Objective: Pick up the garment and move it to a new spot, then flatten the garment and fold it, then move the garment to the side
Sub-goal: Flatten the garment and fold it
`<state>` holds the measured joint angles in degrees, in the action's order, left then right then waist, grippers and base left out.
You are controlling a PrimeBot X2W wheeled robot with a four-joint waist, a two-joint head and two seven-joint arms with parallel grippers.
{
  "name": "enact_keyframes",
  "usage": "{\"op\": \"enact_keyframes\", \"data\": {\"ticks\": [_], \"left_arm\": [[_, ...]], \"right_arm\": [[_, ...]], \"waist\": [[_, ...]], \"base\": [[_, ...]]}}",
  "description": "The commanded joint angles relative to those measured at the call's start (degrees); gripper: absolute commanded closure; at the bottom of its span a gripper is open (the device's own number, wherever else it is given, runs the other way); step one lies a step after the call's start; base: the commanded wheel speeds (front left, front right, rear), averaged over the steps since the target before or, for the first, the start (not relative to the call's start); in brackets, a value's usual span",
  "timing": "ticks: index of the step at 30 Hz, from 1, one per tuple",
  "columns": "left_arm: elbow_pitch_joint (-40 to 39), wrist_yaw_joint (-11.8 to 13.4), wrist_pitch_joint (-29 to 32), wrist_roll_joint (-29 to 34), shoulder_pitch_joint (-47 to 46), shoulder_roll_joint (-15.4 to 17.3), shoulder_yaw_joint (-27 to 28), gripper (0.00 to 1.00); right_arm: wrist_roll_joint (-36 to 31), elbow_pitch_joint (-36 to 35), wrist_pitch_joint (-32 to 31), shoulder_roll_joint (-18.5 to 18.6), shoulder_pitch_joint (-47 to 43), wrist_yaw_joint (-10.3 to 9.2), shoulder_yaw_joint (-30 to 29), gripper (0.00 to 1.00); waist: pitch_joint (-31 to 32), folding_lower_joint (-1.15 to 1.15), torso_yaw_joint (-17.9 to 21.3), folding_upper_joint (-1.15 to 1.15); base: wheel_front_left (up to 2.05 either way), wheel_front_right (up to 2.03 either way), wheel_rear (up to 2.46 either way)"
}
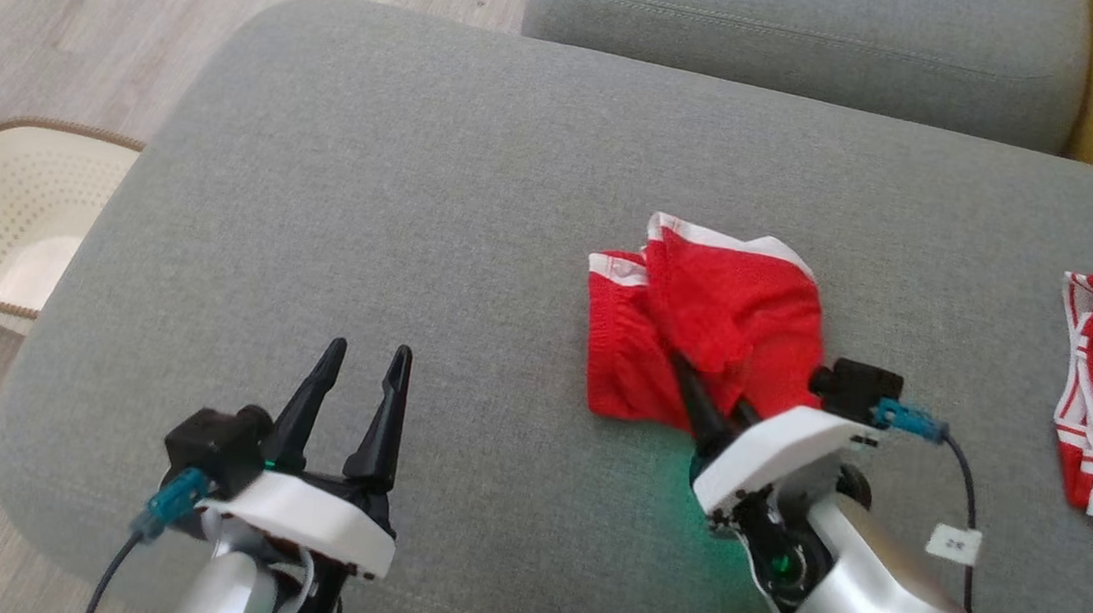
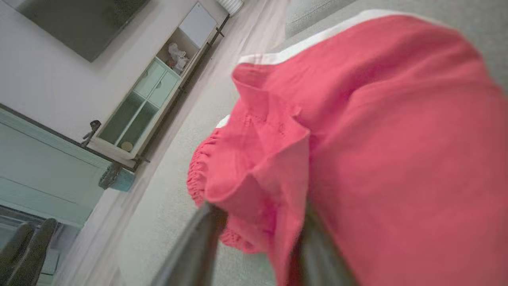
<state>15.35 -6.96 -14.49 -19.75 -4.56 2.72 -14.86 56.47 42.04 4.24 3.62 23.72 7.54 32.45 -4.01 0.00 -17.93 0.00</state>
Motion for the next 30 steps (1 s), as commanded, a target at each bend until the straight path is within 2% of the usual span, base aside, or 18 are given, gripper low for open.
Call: {"op": "enact_keyframes", "data": {"ticks": [1,8,16,24,30], "left_arm": [[-1.73,0.33,-0.51,-0.42,-1.38,0.16,1.35,0.0],[-1.73,0.55,-0.51,-0.66,-1.32,0.16,1.36,0.0],[-1.81,0.7,-0.51,-0.1,-0.6,0.16,2.32,0.0],[-2.92,1.08,-0.51,-0.08,0.43,0.16,3.08,0.0],[-5.1,1.47,-0.51,-0.55,0.52,0.16,3.57,0.0]], "right_arm": [[-1.63,-0.43,1.42,-0.74,3.51,-0.05,2.03,0.0],[-4.95,5.16,5.86,-0.74,6.22,-0.05,4.81,0.0],[-8.33,3.26,8.59,-0.69,7.92,-0.05,7.61,0.0],[-10.56,-2.28,9.66,3.53,7.65,-0.05,2.54,0.0],[-21.54,-5.97,10.46,7.94,4.93,-0.05,-6.22,0.0]], "waist": [[-0.12,0.0,-0.26,0.0],[-0.4,0.0,-0.05,0.0],[1.66,0.0,3.64,0.0],[4.43,0.0,8.84,0.0],[5.37,0.0,12.44,0.0]], "base": [[0.0,0.0,0.0],[0.0,0.0,0.0],[0.0,0.0,0.0],[0.0,0.0,0.0],[0.0,0.0,0.0]]}}
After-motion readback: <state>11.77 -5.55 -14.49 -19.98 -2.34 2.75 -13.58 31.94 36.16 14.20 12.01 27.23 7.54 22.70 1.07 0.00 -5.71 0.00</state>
